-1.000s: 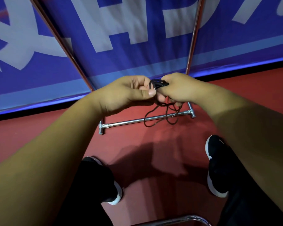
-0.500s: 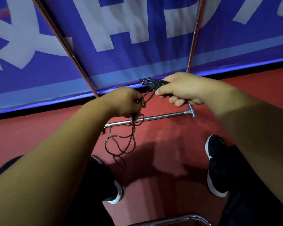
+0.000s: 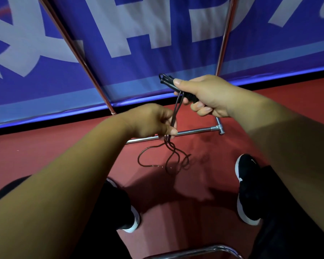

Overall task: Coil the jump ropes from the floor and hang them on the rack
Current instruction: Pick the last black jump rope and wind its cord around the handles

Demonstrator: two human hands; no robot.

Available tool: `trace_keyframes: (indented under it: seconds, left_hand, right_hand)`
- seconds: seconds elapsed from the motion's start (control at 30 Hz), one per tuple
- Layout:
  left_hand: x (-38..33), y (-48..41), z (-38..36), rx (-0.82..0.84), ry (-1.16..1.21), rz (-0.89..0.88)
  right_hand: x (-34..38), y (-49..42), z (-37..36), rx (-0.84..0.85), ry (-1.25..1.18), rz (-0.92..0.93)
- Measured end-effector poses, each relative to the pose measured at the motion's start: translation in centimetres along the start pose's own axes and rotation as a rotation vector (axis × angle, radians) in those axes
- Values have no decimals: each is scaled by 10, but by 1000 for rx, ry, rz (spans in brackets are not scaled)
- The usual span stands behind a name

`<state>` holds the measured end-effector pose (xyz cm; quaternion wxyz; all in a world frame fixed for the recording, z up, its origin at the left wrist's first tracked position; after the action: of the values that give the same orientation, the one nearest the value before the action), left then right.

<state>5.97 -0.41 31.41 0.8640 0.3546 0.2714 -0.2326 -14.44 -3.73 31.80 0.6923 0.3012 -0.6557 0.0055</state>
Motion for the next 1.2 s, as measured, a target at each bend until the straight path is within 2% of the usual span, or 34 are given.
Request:
trace_keyframes:
  seconds: [0.17,0.37,0.47,0.6,0.67,0.73,0.93,1.03,1.2]
  left_hand:
    - [11,-8,-18,80,57,87]
    - [18,-13,-7,-129,-111,197]
    - [22,-20,-2,-256,-159,275]
    - [23,-19,1,-415,-298,276]
    - [22,-14,7,-438,-262,262]
    - [21,-11,14,-413,-328,270]
    - [19,-13,19,-480,-423,307]
    - [17,-8,23,-544,-470,305]
    - [9,0,31,-630,-573,259]
  right_hand:
    - [1,3,-2,-1,-14,2]
    - [7,11,-6,100,-107,-52]
    - [10,15,-8,215,-137,-92]
    - [10,22,-13,430,-113,-188]
    - [7,27,-16,535,-29,-273]
    - [1,30,-19,632,63,-372]
    - [-2,34,-24,941,112,-530]
    - [-8,32,-26,858,242,-570]
    - [-18,18,-14,479,441,-537]
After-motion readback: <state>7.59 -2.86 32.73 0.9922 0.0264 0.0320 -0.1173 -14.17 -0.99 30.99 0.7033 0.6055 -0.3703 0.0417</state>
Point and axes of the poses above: each hand's wrist, its own y-axis away from the middle knuckle, its own z-axis out of the back of the hand, x = y × z, the point moved 1 cm from there along -y, towards the middle knuckle, and after that the axes turned 8 degrees about x, right-handed, at the moved point
